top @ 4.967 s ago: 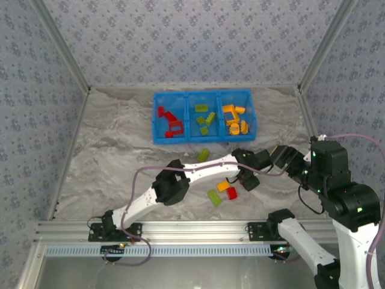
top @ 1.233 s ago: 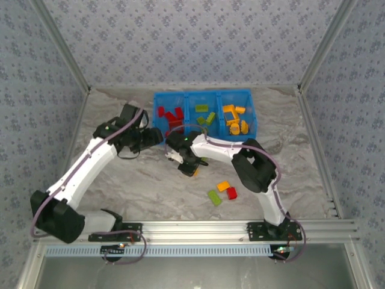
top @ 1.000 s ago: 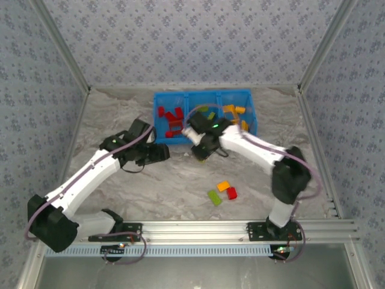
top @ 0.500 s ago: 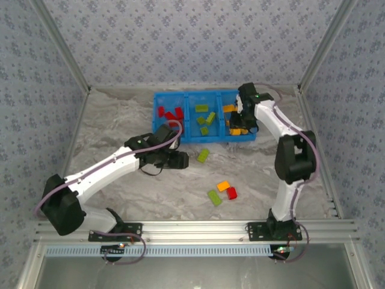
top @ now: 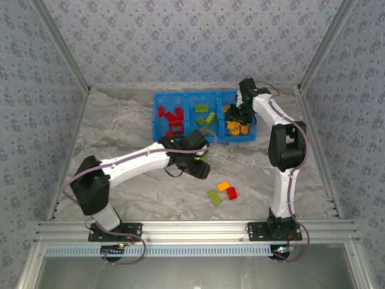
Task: Sort the legos into containers by color
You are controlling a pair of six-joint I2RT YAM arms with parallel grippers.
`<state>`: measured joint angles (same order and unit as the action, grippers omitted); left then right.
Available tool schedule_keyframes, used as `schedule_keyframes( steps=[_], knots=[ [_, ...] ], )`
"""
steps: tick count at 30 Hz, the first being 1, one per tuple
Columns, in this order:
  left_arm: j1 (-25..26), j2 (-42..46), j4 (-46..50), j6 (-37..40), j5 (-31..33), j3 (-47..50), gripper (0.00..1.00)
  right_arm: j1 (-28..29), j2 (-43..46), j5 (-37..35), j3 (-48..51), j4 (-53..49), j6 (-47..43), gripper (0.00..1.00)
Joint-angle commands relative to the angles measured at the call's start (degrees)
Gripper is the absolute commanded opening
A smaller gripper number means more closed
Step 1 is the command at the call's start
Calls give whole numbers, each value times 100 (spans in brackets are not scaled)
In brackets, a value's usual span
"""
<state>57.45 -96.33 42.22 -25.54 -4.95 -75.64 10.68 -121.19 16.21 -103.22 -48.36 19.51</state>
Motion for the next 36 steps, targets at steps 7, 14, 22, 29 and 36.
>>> schedule_keyframes(
  steps=[7, 14, 22, 29, 36],
  knots=[
    [978, -1241, 669, 669, -76, -1647, 64, 1, 223, 17, -134, -347, 72, 53],
    [1299, -2019, 1276, -629, -97, -2552, 65, 11, 1692, -1121, -115, -715, 223, 59],
    [1358, -3050, 2552, -2339, -64, -4195, 73, 251, 4245, -2856, 865, -930, 520, 65],
    [1291, -3423, 2837, -3955, -606, -4649, 75, 563, 5266, -3176, 1146, -1139, 377, 66],
    [1268, -3555, 1779, -5226, -767, -4142, 74, 569, 5818, -3225, 1340, -1126, 273, 67]
  ],
)
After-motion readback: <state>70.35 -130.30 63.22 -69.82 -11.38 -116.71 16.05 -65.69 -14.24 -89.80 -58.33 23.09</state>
